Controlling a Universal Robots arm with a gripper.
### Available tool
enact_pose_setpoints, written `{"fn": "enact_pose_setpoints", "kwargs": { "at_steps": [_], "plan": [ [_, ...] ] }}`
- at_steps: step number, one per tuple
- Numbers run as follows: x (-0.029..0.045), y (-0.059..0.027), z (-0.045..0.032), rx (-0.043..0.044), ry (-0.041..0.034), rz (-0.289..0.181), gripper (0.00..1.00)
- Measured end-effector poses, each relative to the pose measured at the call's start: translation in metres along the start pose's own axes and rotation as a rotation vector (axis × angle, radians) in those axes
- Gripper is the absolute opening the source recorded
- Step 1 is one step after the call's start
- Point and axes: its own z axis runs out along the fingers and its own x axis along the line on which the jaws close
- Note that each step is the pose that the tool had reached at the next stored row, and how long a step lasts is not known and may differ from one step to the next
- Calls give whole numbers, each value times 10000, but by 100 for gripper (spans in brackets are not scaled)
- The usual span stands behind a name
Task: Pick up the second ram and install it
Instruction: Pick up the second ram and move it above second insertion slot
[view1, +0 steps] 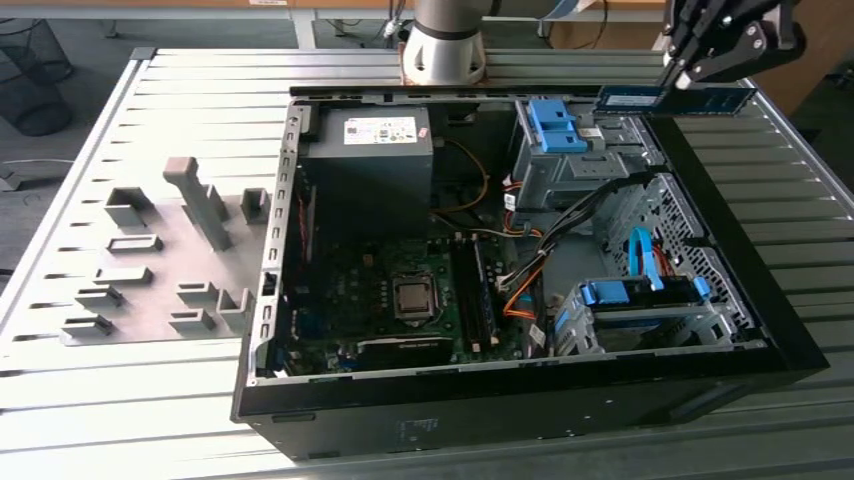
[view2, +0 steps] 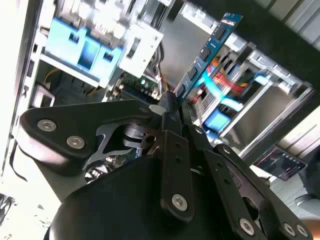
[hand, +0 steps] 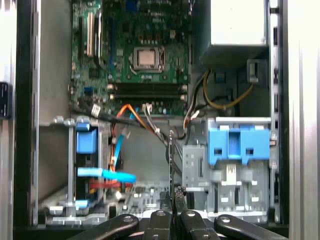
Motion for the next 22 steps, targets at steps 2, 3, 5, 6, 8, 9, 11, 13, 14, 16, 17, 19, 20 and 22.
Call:
{"fn": "enact_pose_setpoints", "kwargs": {
  "at_steps": [2, 3, 5, 6, 8, 9, 11, 13, 14, 16, 17, 19, 20, 22],
  "plan": [
    [1, 13, 0, -5, 1, 1, 14],
    [1, 13, 1, -4, 0, 1, 14],
    [1, 13, 1, -5, 0, 1, 14],
    [0, 13, 1, -5, 0, 1, 14],
    [0, 14, 1, -31, 1, 2, 14],
    [0, 14, 1, -31, 1, 3, 14],
    [0, 13, 1, -45, 1, 3, 14],
    [0, 13, 1, -49, 1, 3, 14],
    [0, 13, 1, -52, 1, 3, 14],
    [0, 14, 1, -52, 1, 3, 14],
    [0, 14, 1, -52, 1, 3, 14],
    [0, 14, 1, -52, 1, 3, 14],
    [0, 14, 1, -52, 1, 3, 14],
    [0, 13, 1, -52, 1, 3, 14]
  ]
}}
